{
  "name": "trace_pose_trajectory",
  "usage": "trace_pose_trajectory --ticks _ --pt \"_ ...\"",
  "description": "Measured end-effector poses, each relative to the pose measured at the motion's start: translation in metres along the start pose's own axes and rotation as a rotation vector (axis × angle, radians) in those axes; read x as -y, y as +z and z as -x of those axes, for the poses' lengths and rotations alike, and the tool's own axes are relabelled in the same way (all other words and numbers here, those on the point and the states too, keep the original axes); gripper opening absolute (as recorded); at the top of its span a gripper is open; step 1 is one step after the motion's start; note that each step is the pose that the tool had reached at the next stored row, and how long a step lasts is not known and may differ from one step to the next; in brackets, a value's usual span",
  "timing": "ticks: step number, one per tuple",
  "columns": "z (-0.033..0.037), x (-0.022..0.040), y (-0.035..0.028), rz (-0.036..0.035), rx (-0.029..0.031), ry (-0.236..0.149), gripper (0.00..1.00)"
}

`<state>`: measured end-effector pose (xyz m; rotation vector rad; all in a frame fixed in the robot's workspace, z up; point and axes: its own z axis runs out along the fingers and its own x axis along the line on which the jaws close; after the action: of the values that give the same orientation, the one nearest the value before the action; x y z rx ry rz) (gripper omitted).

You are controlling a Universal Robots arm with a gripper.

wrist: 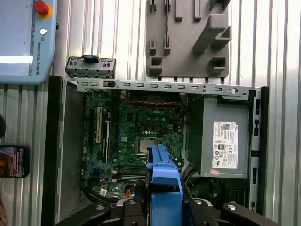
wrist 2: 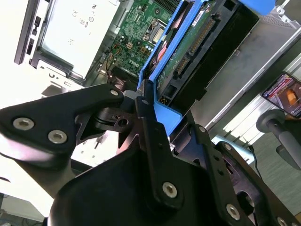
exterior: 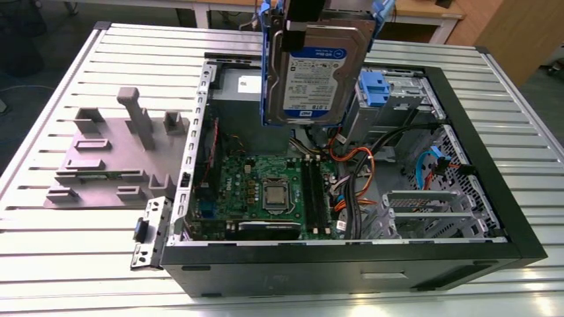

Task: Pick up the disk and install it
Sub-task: 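Insert the disk into the insertion slot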

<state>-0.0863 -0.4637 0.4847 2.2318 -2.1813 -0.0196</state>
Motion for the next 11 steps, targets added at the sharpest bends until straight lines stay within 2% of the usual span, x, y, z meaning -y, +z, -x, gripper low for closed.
trace_pose_trajectory --ticks 11 --pt "-0.0031 -0.0001 0.0 0.0 -0.0009 0.0 0.36"
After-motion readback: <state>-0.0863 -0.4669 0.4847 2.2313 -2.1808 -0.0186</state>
